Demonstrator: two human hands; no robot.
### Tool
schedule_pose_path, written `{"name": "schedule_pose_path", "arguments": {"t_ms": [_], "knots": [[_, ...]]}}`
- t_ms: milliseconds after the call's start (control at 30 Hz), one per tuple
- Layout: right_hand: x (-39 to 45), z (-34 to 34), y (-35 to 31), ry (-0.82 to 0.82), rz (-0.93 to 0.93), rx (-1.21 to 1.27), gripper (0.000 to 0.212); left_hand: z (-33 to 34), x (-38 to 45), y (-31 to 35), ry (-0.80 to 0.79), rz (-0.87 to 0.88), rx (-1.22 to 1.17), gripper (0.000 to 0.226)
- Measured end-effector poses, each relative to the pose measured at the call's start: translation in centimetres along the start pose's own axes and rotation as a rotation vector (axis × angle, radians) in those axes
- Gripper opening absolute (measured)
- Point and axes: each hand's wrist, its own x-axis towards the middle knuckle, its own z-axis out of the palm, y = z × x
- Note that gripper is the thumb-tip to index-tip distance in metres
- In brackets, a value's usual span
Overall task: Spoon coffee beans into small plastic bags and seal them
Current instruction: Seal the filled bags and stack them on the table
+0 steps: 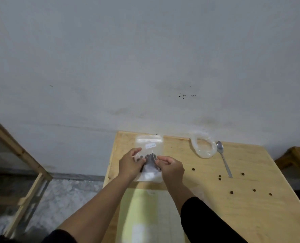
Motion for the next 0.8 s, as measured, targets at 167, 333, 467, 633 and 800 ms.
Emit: {"name": "schedule_pose_path", "arguments": {"t_ms": [167, 333, 467, 633, 800], "knots": [[4.3, 1.2, 1.1, -0.042, -0.025, -0.218, 0.015, 2.2, 3.0, -0.3, 0.003, -0.020, 0.139, 0.047], [7.0, 2.2, 2.4, -0.118, -0.094, -0.391, 0.019, 3.5, 5.1, -1.3, -0.042, -0.080, 0.296, 0.046], [7.1, 2.8, 3.7, -0.186, -0.213, -0.517, 0.022, 3.8, 4.9, -2.0, -0.074, -0.056, 0.450, 0.048], [5.7, 2.7, 3.8, -0.222, -0.400, -0.729, 0.032, 3.3, 3.9, -2.1, -0.102, 0.029, 0.604, 0.043], [4.2, 1.9, 2.6, -0.204, -0.483, -0.912, 0.038, 2.4, 2.7, -0.7, -0.107, 0.183, 0.690, 0.041]]}}
